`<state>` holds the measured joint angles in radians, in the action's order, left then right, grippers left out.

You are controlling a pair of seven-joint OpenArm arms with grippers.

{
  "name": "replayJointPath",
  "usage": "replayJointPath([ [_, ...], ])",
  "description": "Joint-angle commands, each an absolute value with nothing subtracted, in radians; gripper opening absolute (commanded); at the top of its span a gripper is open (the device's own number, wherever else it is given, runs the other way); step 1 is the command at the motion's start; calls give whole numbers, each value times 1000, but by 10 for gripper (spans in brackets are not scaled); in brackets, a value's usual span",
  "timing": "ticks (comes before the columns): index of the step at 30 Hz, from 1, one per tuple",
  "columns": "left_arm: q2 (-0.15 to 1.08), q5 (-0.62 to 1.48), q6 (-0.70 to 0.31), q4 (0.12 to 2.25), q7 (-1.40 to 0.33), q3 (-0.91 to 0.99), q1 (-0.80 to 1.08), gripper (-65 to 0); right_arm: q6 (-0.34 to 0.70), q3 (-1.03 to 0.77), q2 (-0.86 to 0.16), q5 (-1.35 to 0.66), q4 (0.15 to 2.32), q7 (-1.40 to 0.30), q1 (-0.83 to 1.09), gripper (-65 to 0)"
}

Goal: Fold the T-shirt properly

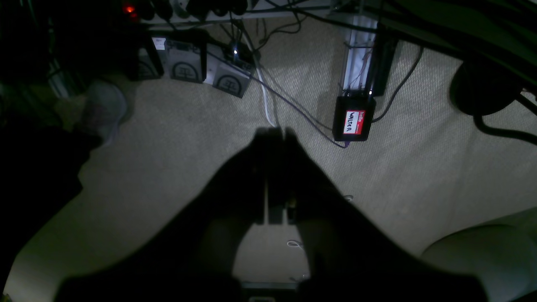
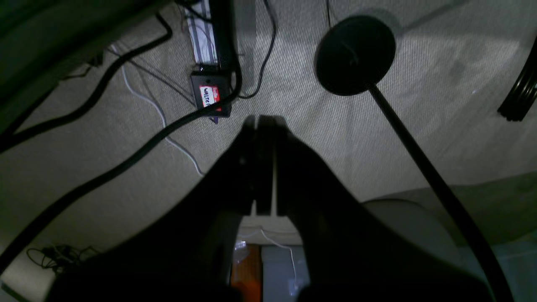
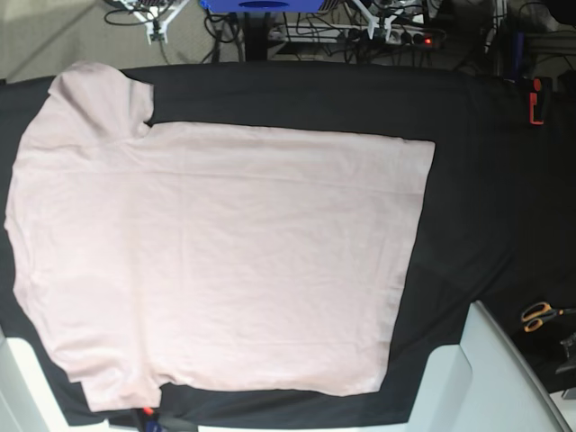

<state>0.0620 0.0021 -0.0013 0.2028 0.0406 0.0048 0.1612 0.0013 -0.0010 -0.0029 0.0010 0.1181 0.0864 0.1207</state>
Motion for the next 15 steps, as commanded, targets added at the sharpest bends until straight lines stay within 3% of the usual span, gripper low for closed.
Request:
replayJointPath([
  [1,67,5,2,205,42,1,170,-650,2,-4,-7,-1,119,85,133,-650],
  [7,81,1,2,358,41,5,274,-650,2,-5,-7,-2,223,-108,202,-650],
  [12,134,5,2,685,35,7,479,-650,2,-12,-8,-2,705,-338,453,-650],
  [15,166,7,2,866,35,8,584,-650,2,-110,-5,-2,1069,-472,607,-650],
])
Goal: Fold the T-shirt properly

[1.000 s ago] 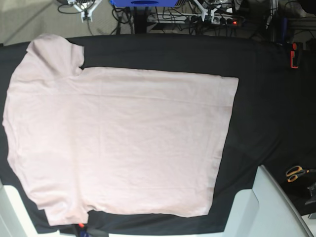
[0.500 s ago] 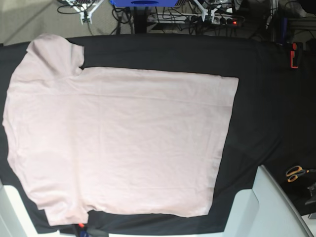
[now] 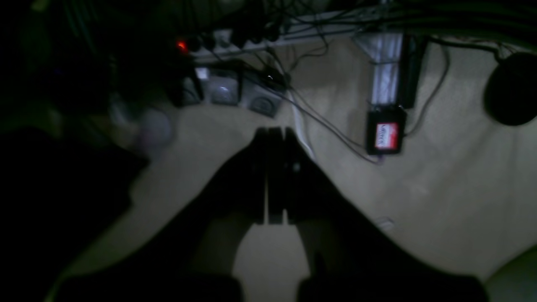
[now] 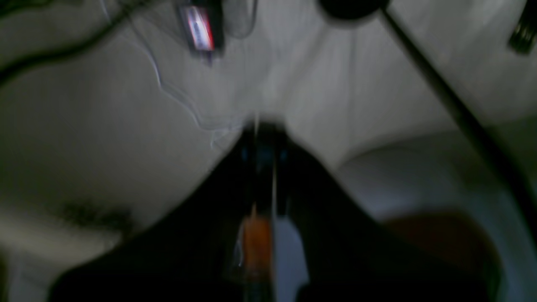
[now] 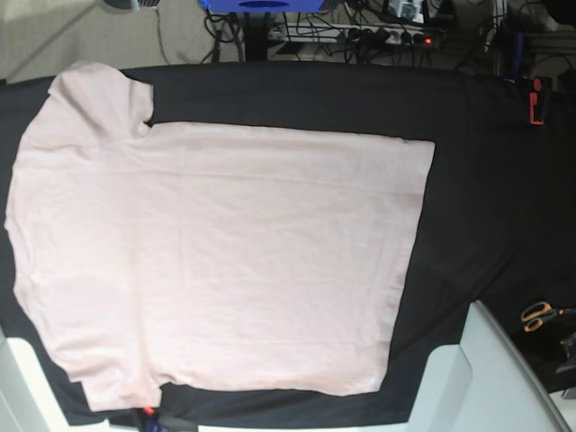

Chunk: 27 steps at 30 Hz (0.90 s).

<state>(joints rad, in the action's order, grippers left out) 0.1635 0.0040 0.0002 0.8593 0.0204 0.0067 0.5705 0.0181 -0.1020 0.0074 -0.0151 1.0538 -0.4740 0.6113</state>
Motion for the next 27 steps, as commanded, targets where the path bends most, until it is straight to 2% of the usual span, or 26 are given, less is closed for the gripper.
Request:
replayJointPath([
  [1,176,8,2,915,35,10,610,-650,2,-134,-2,-2,1148,-509,638,-650],
  [7,248,81,-1,1294,33,10,785,-650,4,-242,-1,-2,1566,-688,765,-650],
  [12,344,239,1,1649,33,25,914,-650,7,-320,2,-2,1886,-746,843,-650],
  [15,366,328,1,1791,31,107,951,-650,24,-377,51,-2,2009,-739,829,-650],
  [18,364,392,-1,1854,22,213,947,-650,162,-466,84,-15,2014,-753,708,-638],
  [20,369,478,-4,1882,-51,280,912,-650,318,-556,101,-99,2012,-799,633,-582],
  [22,380,596,-30,1885,-165,344,872,-596,487,-657,97,-249,2009,-878,564,-509],
  [23,394,648,-65,1883,-222,380,851,-576,562,-710,97,-323,2006,-918,535,-479],
  [25,401,719,-166,1877,-340,447,811,-576,698,-829,96,-475,1977,-1015,473,-411],
  [27,394,723,-263,1877,-409,510,774,-604,698,-944,94,-581,1933,-1101,410,-332],
])
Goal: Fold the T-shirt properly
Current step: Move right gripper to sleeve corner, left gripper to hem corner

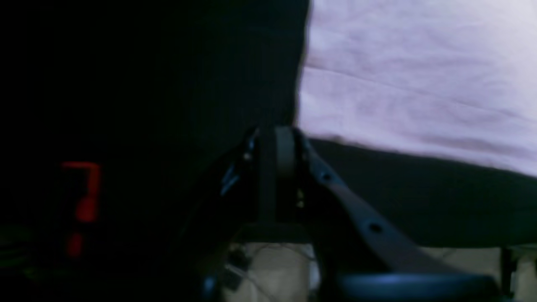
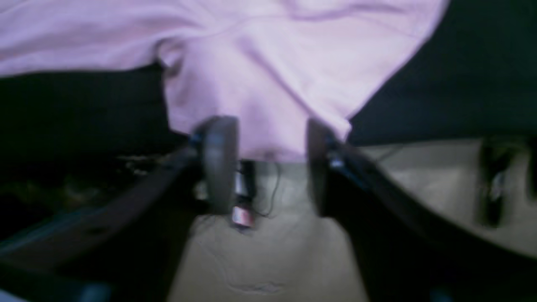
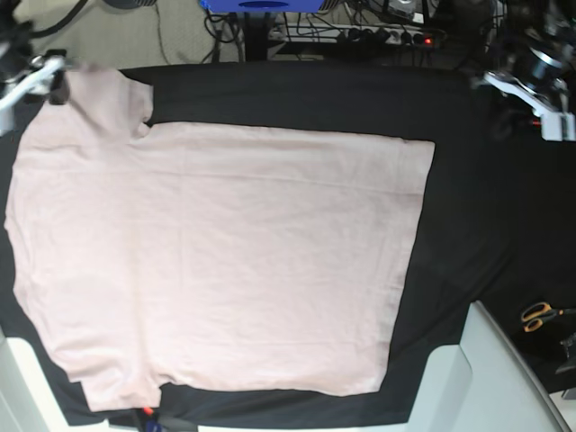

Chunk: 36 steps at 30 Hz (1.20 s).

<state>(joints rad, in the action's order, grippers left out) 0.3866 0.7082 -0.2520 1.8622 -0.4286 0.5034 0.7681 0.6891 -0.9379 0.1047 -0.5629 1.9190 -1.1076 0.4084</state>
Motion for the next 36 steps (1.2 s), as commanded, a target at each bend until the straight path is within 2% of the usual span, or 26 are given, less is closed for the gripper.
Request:
replayJointPath([
  [1,378,723,-292,1876,-418,539,762,-620,698,-986,93,-608,1911,-1136,383,-300],
  [3,329,723,-338,1853,-415,616,734,-650,698,-1052,76,-639,1844,-1198,332,-243],
  [5,286,723,-374,1821,-421,704,700,-650,698,-1089,58,-645,1750,-1222,294,-221],
  [9,255,700,-410,1750,-421,811,667,-650,698,-1130,7,-647,1538,-1224,236,-218],
  [13,257,621,-412,1702,-421,817,657,-650,698,-1127,-36,-699,1360,-1219,211,-216],
  [24,257,608,-414,1684,-423,809,656,-650,698,-1124,-136,-739,1156,-1090,211,-218],
  [28,252,608,-414,1684,-424,808,641,-566,698,-1121,-133,-739,1155,-1093,211,-224],
  [31,251,611,-414,1684,-475,808,624,-500,698,-1029,-128,-745,1155,-1095,216,-225],
  [34,248,611,-414,1682,-524,809,590,-497,698,-986,-104,-745,1155,-1092,214,-230],
  [36,246,611,-414,1682,-533,808,585,-497,698,-978,-97,-742,1155,-1092,213,-273],
])
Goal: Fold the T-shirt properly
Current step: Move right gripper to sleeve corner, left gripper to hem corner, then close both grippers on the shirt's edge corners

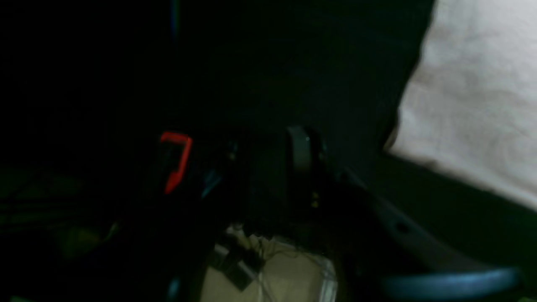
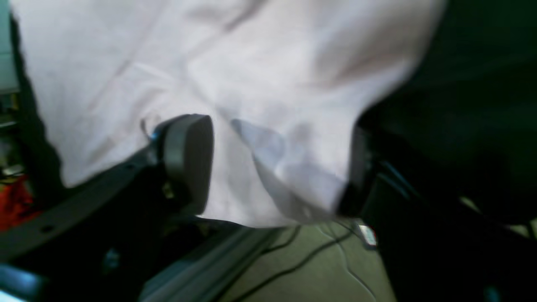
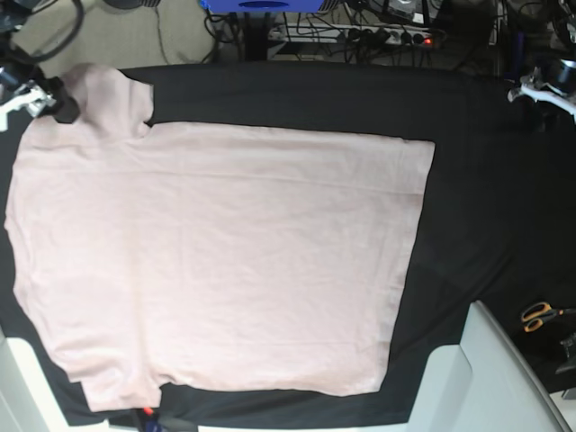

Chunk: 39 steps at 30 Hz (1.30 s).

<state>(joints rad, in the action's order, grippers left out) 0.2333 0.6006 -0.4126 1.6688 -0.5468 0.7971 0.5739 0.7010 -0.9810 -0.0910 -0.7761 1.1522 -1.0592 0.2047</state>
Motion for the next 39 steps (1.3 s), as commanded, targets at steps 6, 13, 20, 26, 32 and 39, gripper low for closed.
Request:
replayJointPath([
  [6,209,613,-415,1669,-536,806,550,-485,698,-978,-97,-742,1155,-1092,211,-546],
  [13,186,651,-622,1563,-536,768,499,-323,698,-978,-99,-740,1153,-1092,214,-644],
  [20,179,750,-630,1346,-536,757,417,-304,698,-977,-101,-739,1153,-1095,219,-644],
  [26,179,746,-631,1310,-533,665,377,-304,698,-977,-101,-739,1153,-1095,219,-644],
  [32,179,746,-625,1241,-532,582,318,-304,698,-977,-101,-739,1153,-1096,219,-644],
  [39,179,745,-625,1118,-530,558,272,-304,698,-977,-101,-739,1153,-1098,219,-644],
])
